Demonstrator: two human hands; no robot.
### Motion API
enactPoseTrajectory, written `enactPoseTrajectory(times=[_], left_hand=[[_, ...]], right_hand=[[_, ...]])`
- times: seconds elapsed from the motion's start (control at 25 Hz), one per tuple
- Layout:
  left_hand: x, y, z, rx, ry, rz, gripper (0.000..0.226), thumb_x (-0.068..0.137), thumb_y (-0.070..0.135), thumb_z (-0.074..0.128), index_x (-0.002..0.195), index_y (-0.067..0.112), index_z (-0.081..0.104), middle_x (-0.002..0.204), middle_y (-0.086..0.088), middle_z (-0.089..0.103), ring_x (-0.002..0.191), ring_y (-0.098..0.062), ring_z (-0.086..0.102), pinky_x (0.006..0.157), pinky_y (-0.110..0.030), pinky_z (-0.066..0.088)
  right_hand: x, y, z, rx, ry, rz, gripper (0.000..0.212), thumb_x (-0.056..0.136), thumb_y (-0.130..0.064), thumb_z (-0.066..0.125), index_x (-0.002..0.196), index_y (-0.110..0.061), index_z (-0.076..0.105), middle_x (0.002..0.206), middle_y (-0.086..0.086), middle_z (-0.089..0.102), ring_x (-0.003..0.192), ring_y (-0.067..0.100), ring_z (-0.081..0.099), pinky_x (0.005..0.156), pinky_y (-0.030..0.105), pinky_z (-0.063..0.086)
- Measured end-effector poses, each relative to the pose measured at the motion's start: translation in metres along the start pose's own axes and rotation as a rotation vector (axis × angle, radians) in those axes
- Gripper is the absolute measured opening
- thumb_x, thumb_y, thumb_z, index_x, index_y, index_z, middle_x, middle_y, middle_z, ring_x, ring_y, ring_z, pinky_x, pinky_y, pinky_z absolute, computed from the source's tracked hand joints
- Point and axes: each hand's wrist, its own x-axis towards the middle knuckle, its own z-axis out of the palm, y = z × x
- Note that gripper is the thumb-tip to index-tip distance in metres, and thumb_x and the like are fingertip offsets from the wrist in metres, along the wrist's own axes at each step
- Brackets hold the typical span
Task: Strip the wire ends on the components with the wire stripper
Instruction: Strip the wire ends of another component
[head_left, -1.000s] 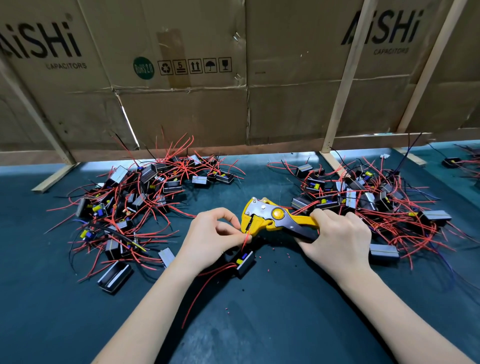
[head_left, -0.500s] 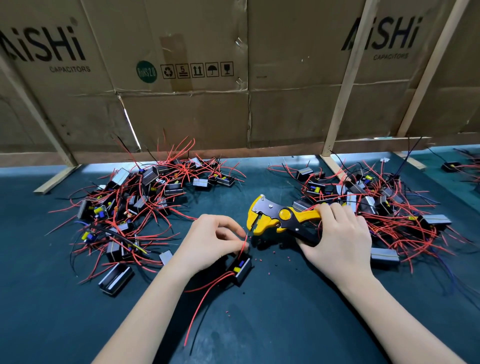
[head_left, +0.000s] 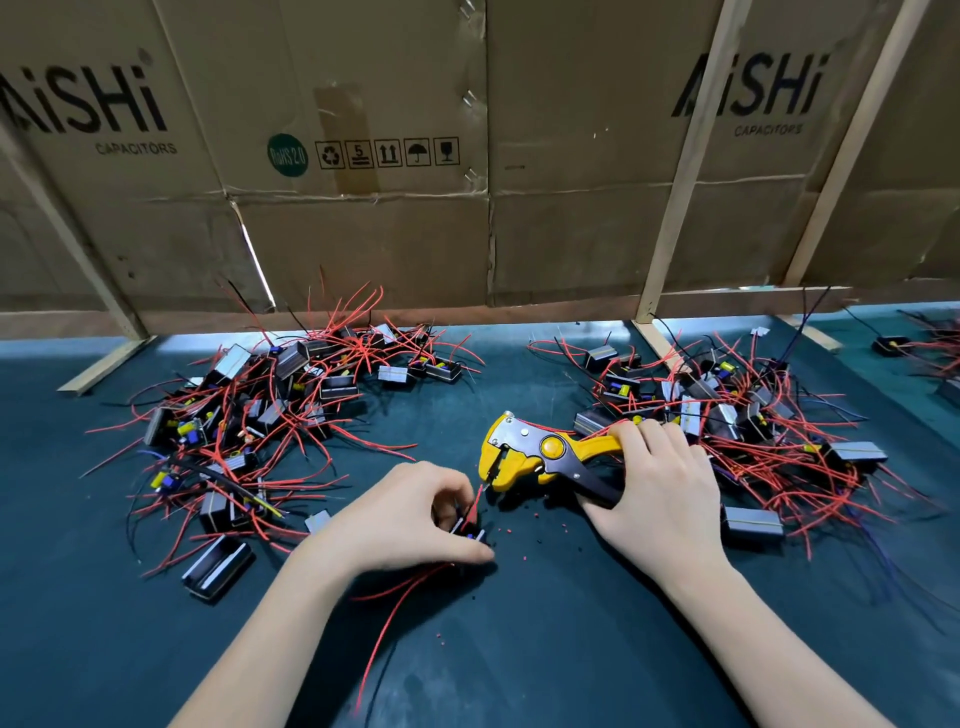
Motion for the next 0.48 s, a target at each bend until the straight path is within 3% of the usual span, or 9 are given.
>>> enactPoseTrajectory(times=[0.08, 0.16, 0.28, 0.4, 0.48], left_hand=[[0.001, 0.004, -0.005, -0.107, -0.019, -0.011, 0.026, 0.073, 0.039, 0.081, 0.077, 0.019, 0.064, 0.059, 0.008, 0.058, 0.052, -0.007, 0.049, 0.054, -0.020, 0.041], [-0.003, 0.012, -0.013, -0.397, -0.137, 0.016, 0.020, 0.080, 0.029, 0.078, 0.082, 0.014, 0.065, 0.062, -0.002, 0.056, 0.053, -0.014, 0.048, 0.052, -0.022, 0.043], [0.003, 0.040, -0.026, -0.587, -0.185, 0.117, 0.019, 0.082, 0.029, 0.073, 0.088, 0.012, 0.066, 0.061, -0.004, 0.050, 0.052, -0.011, 0.044, 0.050, -0.018, 0.040], [0.034, 0.087, -0.023, -0.630, -0.049, 0.146, 0.020, 0.085, 0.025, 0.075, 0.087, 0.008, 0.064, 0.052, 0.006, 0.051, 0.046, -0.010, 0.042, 0.045, -0.018, 0.038], [0.060, 0.120, -0.013, -0.682, 0.096, 0.096, 0.025, 0.085, 0.025, 0.076, 0.098, 0.009, 0.063, 0.060, 0.001, 0.061, 0.050, -0.013, 0.050, 0.050, -0.022, 0.047]], right_hand=[[0.000, -0.001, -0.001, 0.007, -0.034, 0.003, 0.056, 0.053, -0.044, 0.086, 0.090, -0.009, 0.062, 0.083, 0.007, 0.058, 0.081, 0.034, 0.055, 0.064, 0.041, 0.043], [-0.001, -0.002, -0.001, 0.016, -0.064, -0.001, 0.057, 0.053, -0.044, 0.086, 0.091, -0.009, 0.062, 0.084, 0.007, 0.058, 0.082, 0.035, 0.055, 0.065, 0.041, 0.044], [0.000, -0.005, -0.002, 0.028, -0.104, 0.011, 0.059, 0.053, -0.047, 0.086, 0.092, -0.009, 0.062, 0.085, 0.007, 0.059, 0.084, 0.035, 0.056, 0.066, 0.041, 0.045], [0.002, -0.006, -0.006, 0.049, -0.124, 0.019, 0.062, 0.050, -0.046, 0.088, 0.090, -0.007, 0.063, 0.084, 0.010, 0.059, 0.081, 0.036, 0.057, 0.063, 0.042, 0.045], [0.001, -0.006, -0.008, 0.065, -0.159, 0.016, 0.063, 0.048, -0.044, 0.090, 0.090, -0.004, 0.065, 0.082, 0.013, 0.060, 0.078, 0.037, 0.058, 0.061, 0.043, 0.047]])
